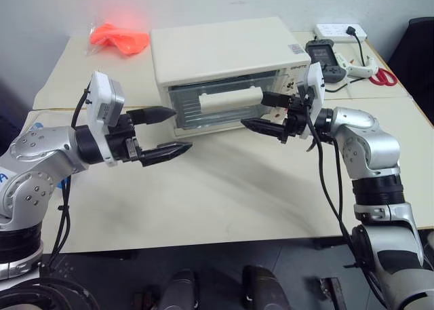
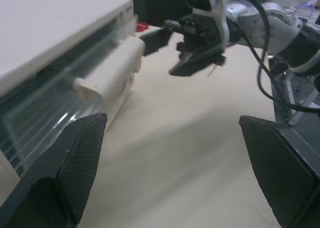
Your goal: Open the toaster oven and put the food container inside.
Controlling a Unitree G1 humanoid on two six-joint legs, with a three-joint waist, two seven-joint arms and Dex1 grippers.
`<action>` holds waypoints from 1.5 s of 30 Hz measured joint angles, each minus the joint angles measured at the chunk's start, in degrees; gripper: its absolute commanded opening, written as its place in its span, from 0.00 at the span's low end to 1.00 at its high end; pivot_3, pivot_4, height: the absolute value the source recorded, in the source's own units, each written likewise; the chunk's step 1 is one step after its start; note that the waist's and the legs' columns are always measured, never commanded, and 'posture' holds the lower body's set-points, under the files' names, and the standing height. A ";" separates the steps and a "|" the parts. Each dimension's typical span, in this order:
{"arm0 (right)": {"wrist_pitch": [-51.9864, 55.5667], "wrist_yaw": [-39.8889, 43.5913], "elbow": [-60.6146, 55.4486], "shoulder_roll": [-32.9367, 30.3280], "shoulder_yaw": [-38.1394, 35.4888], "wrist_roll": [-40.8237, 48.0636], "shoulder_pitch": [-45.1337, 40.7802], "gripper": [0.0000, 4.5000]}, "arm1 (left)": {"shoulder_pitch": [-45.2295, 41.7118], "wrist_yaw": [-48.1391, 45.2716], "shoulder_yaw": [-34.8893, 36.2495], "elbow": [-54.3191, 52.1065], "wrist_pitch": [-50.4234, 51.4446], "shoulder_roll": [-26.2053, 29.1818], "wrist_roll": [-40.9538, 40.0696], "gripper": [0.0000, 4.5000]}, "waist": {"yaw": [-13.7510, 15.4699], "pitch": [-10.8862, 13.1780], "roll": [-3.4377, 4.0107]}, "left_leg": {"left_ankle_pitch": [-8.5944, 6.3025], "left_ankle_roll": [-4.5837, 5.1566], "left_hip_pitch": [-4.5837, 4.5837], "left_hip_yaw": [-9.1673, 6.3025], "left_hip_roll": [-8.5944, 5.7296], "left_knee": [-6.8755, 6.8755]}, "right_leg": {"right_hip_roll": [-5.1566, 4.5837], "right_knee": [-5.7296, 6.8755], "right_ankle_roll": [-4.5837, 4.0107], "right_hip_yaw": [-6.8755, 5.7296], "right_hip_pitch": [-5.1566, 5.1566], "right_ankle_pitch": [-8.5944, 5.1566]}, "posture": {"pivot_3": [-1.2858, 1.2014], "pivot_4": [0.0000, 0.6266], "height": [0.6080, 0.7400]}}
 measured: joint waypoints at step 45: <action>16.09 -3.54 -31.69 -21.97 -20.10 17.95 28.99 1.00 | 0.34 -12.08 -23.33 15.69 -25.94 -8.07 38.15 0.01 | 1.27 0.06 -0.11 | 0.00 0.06 0.09 0.17 0.12 0.11 | 0.01 0.02 0.02 0.07 0.09 0.01 | 0.52 0.24 1.00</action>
